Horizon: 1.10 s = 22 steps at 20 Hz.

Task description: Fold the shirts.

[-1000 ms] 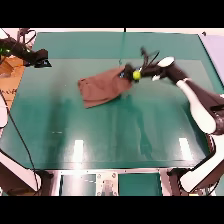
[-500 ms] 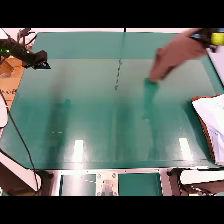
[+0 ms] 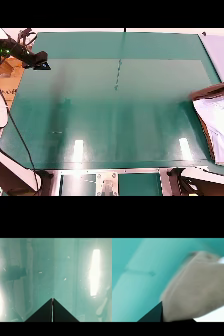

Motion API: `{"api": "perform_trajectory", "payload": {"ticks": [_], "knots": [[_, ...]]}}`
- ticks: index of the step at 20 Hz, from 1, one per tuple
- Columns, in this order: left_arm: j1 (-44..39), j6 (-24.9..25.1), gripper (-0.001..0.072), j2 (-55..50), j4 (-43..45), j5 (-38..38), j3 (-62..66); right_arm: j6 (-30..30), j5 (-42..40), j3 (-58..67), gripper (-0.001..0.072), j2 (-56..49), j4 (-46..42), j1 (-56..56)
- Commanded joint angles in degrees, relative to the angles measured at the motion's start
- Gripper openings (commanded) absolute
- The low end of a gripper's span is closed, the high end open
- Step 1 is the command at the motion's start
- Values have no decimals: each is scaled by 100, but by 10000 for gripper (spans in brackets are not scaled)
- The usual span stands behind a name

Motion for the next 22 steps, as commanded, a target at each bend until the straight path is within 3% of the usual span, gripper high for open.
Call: {"api": "perform_trajectory", "payload": {"ticks": [1, 8, 12, 13, 14, 20, 21, 22], "knots": [[2, 7, 24, 2, 0, -20, 7, 448, 136, -774, 15, 634, -1021, -841], [2, 70, 24, 2, -184, -20, 7, 295, -155, -3595, 15, 1556, -1259, -1801], [2, 87, 24, 2, -214, -20, 7, 295, -258, -4645, 38, 1587, -1987, -1843], [4, 90, 24, 2, -214, -20, 7, 295, -254, -4712, 311, 1556, -2149, -1843], [2, 90, 24, 2, -216, -20, 7, 278, -203, -4697, 664, 1537, -2214, -1843], [2, 103, 22, 42, -343, -125, 7, 39, 566, -3023, 664, 1534, -2072, -1705], [-17, 103, 22, 120, -339, -155, 9, 39, 562, -2743, 551, 1534, -1823, -1504], [-44, 105, 22, 251, -326, -144, 7, 39, 546, -2544, 265, 1534, -1543, -1252]]}}
